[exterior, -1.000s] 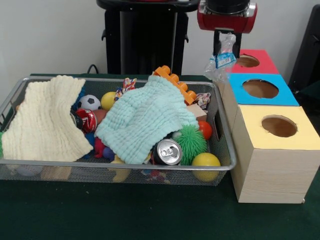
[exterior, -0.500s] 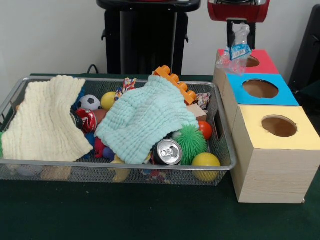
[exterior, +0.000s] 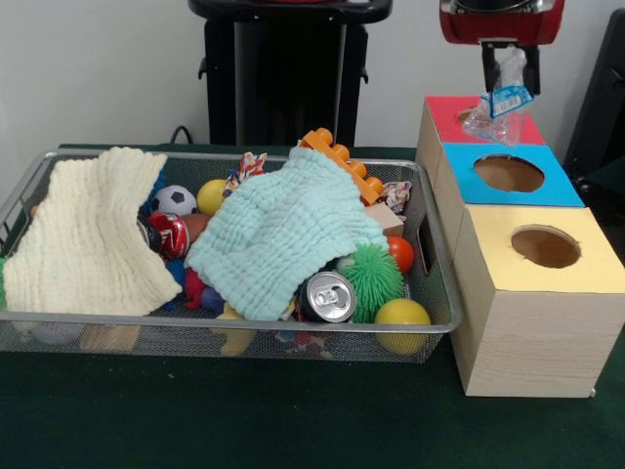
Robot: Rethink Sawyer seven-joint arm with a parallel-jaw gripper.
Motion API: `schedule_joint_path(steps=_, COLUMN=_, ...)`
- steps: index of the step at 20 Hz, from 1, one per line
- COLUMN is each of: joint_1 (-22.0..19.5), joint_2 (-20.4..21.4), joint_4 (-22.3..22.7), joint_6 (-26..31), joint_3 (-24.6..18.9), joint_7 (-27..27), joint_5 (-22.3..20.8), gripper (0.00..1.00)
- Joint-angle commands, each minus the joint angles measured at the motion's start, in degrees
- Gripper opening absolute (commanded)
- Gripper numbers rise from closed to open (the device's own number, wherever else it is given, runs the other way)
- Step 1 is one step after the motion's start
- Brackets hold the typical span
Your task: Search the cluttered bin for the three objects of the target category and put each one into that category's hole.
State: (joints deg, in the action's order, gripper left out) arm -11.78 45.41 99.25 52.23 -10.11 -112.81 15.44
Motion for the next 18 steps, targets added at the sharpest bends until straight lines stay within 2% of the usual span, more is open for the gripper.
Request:
schedule_joint_path(steps=1, joint_1=1.11, joint_2=-4.33, joint_4=6.07, joint_6=-2.33, joint_3=-3.7, joint_7=-6.54, joint_5=3.33, gripper=0.0)
schedule_joint_path(steps=8, joint_1=0.26, joint_2=-6.21, joint_4=7.78, joint_6=-4.55, joint_3=-4.67, joint_7=-4.27, joint_5=5.32, gripper=0.0)
schedule_joint_path(steps=18, joint_1=-0.78, joint_2=-8.81, joint_4=7.76, joint_6=-5.6, joint_3=-6.06, joint_7=-2.64, joint_5=7.27, gripper=0.0)
